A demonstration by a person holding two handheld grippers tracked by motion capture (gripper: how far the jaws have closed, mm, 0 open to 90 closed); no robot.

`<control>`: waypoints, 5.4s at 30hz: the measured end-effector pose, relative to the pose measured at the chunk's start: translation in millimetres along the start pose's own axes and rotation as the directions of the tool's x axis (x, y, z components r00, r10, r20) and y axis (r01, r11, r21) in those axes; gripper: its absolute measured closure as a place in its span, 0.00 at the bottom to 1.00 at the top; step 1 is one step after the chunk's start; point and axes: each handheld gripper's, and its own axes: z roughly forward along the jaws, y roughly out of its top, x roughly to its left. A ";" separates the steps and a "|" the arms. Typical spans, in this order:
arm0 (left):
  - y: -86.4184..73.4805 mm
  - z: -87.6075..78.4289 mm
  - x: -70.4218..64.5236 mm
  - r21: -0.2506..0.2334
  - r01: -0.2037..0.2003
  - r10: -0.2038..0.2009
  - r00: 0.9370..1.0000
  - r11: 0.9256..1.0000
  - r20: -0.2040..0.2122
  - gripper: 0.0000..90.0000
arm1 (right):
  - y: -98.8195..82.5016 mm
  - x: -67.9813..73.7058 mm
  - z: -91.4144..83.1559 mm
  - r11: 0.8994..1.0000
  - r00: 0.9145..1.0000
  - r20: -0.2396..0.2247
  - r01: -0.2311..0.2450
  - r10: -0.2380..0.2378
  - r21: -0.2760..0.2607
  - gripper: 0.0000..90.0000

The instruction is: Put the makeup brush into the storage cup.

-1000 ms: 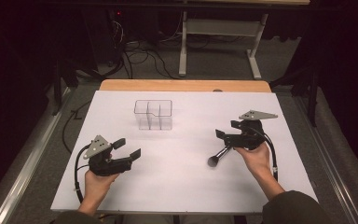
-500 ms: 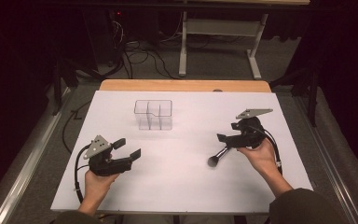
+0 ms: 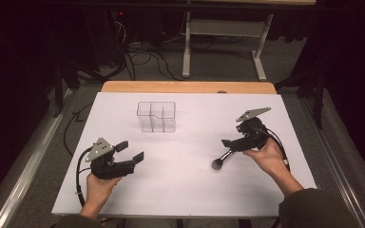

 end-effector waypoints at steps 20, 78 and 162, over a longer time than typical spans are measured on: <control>-0.1 0.0 0.2 0.002 0.001 -0.001 1.000 1.000 -0.009 0.25 | 4.9 -8.6 -1.3 0.991 0.995 -0.024 0.101 -0.099 0.084 0.30; -0.9 2.8 -0.3 0.012 0.000 0.000 1.000 1.000 -0.005 0.25 | -7.2 -14.2 34.9 0.925 0.962 -0.086 0.274 -0.261 0.262 0.27; -0.6 1.5 0.2 0.000 0.004 -0.004 1.000 1.000 -0.005 0.25 | -12.7 -14.6 62.8 0.880 0.941 -0.200 0.328 -0.273 0.343 0.25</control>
